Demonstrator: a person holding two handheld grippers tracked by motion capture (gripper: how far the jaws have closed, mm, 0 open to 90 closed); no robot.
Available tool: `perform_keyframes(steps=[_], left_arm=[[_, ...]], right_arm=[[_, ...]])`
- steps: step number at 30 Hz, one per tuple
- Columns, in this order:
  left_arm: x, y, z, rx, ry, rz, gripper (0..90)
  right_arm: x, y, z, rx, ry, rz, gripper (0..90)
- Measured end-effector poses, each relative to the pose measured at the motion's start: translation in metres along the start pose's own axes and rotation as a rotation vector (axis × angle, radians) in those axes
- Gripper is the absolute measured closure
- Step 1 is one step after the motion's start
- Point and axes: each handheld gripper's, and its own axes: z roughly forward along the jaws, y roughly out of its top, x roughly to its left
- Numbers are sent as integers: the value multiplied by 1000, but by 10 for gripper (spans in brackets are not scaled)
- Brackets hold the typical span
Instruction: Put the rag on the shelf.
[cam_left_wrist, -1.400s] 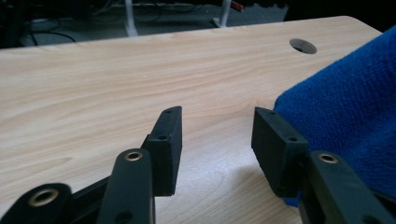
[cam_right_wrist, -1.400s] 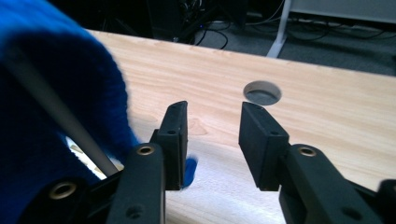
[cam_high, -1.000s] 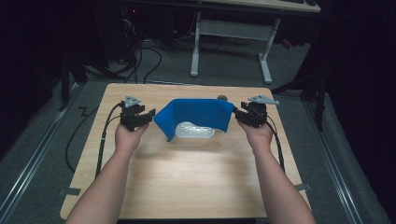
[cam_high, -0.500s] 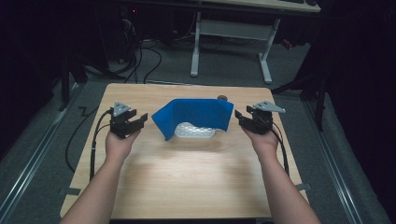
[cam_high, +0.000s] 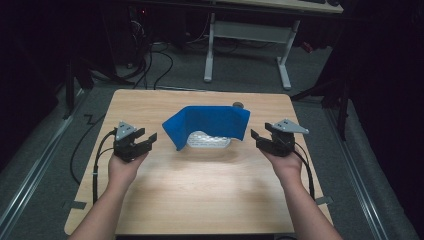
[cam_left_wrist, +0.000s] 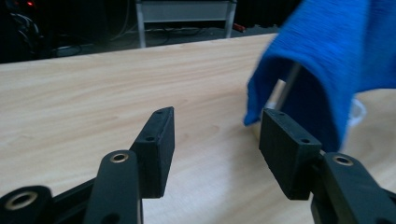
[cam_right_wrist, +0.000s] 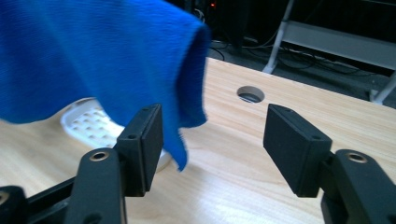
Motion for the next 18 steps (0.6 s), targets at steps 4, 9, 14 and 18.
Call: perform_keyframes(steps=[4,9,14,18], left_arm=[[-13,-16,-17,-11,-32,-12,448],[-31,-37,-30,11,-53,9,441],[-48,-53,-34,43,-95,19,423],[-68,-64,-29,83,-134,37,407]], right_arm=[[13,-7,-13,-13,1,-24,375],[27,-22,-26,-1,25,-61,365],[42,-40,-34,18,56,-90,378],[57,-56,-34,48,86,-97,368]])
